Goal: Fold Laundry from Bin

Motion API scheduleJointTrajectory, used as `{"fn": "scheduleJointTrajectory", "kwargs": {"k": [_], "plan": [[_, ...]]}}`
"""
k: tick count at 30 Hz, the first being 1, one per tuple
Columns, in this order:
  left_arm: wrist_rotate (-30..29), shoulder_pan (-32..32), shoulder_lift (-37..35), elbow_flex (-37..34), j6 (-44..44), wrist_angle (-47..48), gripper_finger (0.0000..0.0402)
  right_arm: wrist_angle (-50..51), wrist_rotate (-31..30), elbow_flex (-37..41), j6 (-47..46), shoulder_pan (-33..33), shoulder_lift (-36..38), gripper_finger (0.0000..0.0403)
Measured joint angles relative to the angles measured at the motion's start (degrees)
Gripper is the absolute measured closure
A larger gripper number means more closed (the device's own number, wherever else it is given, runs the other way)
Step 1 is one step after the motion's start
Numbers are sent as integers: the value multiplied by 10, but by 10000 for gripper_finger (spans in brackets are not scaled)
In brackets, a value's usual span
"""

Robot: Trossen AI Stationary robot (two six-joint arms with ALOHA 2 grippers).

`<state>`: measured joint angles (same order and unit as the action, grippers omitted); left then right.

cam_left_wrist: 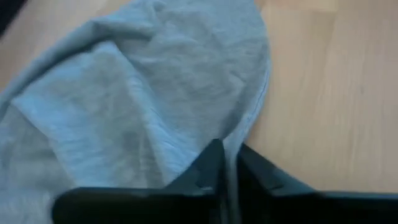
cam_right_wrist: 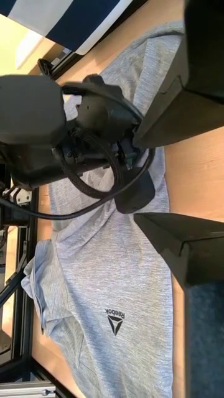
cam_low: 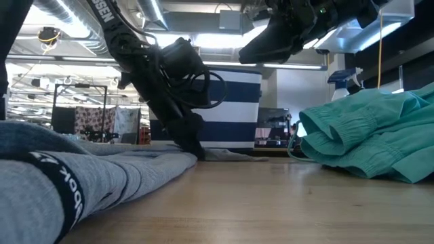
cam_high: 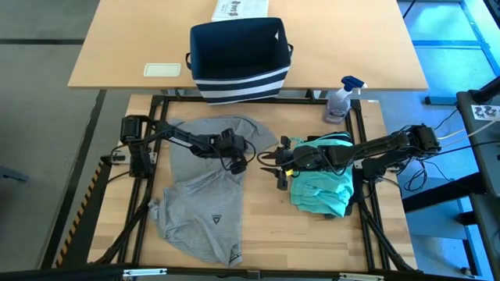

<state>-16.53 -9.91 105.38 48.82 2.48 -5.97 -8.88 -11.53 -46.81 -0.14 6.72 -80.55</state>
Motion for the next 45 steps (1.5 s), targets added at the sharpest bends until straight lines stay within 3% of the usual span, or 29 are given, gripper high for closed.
{"fn": "scheduleJointTrajectory", "kwargs": {"k": [2,10,12,16,18,30,37,42,45], "plan": [[2,-4,0,0,1,-8,392,1,0,0,0,0,0,221],[10,-7,-55,0,8,-6,399,7,-12,0,4,0,0,221],[11,-7,-82,0,9,3,400,19,-43,0,4,0,0,221],[10,-9,-136,0,14,52,400,54,-163,0,0,0,-9,221],[10,-10,-150,0,19,76,401,62,-184,0,5,-7,-21,221],[10,-11,-162,0,31,112,401,-38,5,-1,49,-112,-170,221],[22,-23,-162,0,31,112,401,-42,0,-42,63,-113,-239,221],[25,-23,-162,0,33,112,401,-26,-86,-78,65,-113,-270,221],[26,-22,-162,0,33,113,401,-8,-109,-92,67,-113,-274,221]]}}
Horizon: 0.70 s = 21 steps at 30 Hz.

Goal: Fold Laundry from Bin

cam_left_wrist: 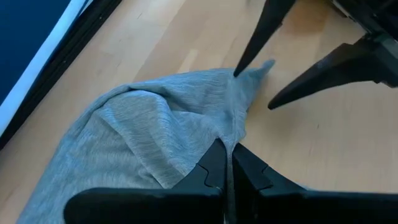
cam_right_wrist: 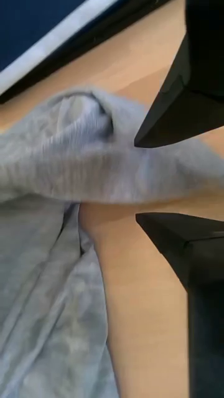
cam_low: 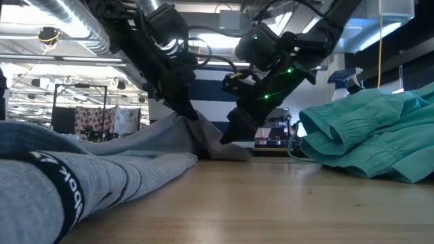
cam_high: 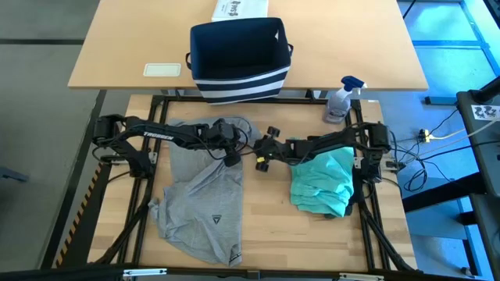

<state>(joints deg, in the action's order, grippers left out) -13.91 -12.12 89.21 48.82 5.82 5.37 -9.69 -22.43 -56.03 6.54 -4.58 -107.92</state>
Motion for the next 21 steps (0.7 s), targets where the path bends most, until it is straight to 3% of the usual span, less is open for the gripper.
{"fn": "scheduleJointTrajectory", "kwargs": {"k": [7,17,21], "plan": [[1,0,0,0,0,6,401,37,-48,-4,-2,0,0,221],[-1,0,0,0,12,19,401,55,100,-4,-22,-32,0,221],[-1,0,0,0,12,25,401,59,100,-4,-33,-47,0,223]]}}
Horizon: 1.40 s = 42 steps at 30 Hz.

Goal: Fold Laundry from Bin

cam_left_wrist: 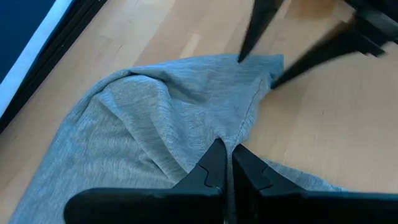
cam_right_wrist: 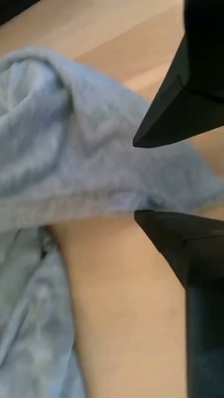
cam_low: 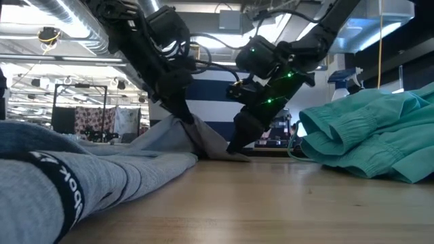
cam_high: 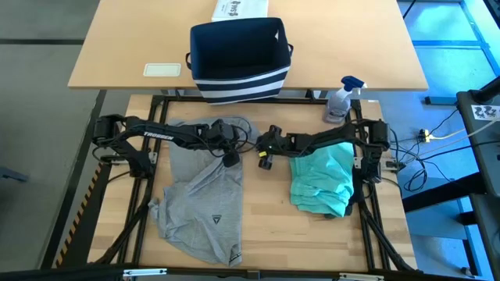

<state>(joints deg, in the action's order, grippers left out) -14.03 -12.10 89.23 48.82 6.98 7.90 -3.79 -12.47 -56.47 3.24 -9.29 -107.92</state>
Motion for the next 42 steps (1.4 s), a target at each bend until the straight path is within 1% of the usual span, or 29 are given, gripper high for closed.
{"fn": "scheduleJointTrajectory", "kwargs": {"k": [2,3,5,8,9,10,13,15,18,22,25,30,33,38,42], "plan": [[0,0,0,0,0,2,401,9,-6,0,0,-6,0,238],[0,0,0,0,0,3,402,11,-6,0,4,-10,0,252],[0,0,0,0,0,3,402,12,0,0,14,-15,0,291],[0,0,0,0,0,3,402,11,13,0,18,-23,0,369],[0,0,0,0,0,3,402,11,20,0,18,-25,0,386],[0,0,0,0,0,3,402,10,25,0,18,-26,0,391],[0,0,0,0,0,3,401,8,23,0,18,-28,0,390],[0,0,0,0,0,4,401,8,1,0,26,-28,0,398],[1,0,0,0,0,11,401,12,-31,-7,31,-27,0,398],[2,6,0,1,10,46,401,11,-70,-39,34,-27,0,400],[-5,13,0,1,21,70,401,23,-94,-78,48,-27,0,401],[-40,24,-4,1,41,80,401,58,-140,-151,82,-27,0,401],[-85,26,-21,1,57,93,401,70,-153,-194,108,-27,0,402],[-156,26,-74,1,93,164,401,71,-158,-242,139,-35,0,402],[-171,28,-120,1,129,225,401,66,-134,-265,151,-41,0,402]]}}
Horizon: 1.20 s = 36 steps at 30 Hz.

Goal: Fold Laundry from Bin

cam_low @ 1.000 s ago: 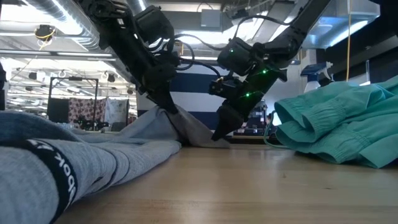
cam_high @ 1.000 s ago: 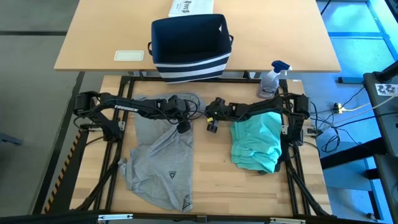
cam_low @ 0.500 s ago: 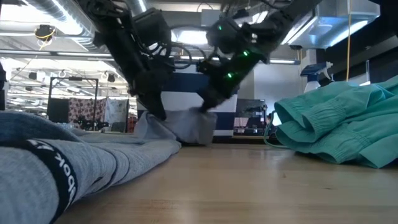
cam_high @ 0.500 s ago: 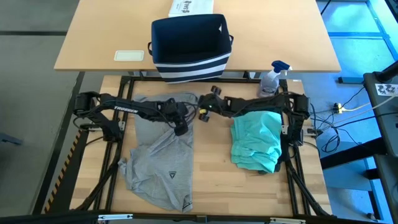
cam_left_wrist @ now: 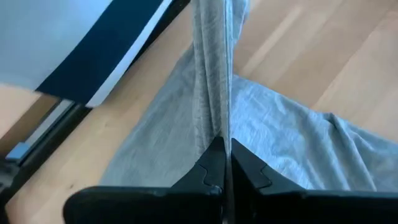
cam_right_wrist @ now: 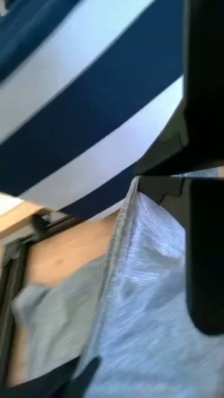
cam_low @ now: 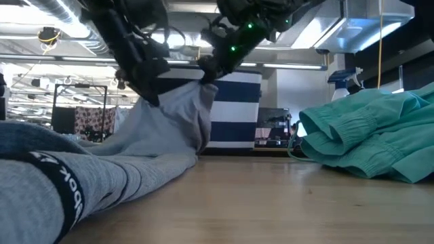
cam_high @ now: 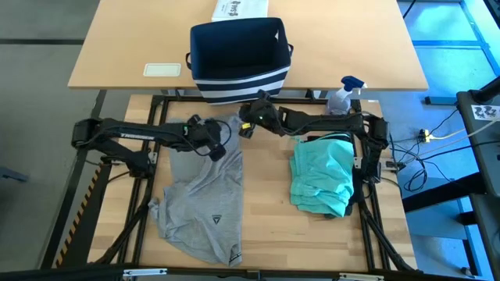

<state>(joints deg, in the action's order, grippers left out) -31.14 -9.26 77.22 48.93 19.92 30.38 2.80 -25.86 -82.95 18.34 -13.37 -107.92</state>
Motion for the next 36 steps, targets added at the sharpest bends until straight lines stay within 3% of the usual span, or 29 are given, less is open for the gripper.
{"fn": "scheduleJointTrajectory", "kwargs": {"k": [10,20,36], "plan": [[0,46,-47,0,82,112,401,-21,52,-83,13,-1,-66,403],[2,122,-46,0,274,299,401,23,105,-227,32,9,-185,403],[25,225,-44,-1,476,408,401,3,204,-377,75,10,-313,403]]}}
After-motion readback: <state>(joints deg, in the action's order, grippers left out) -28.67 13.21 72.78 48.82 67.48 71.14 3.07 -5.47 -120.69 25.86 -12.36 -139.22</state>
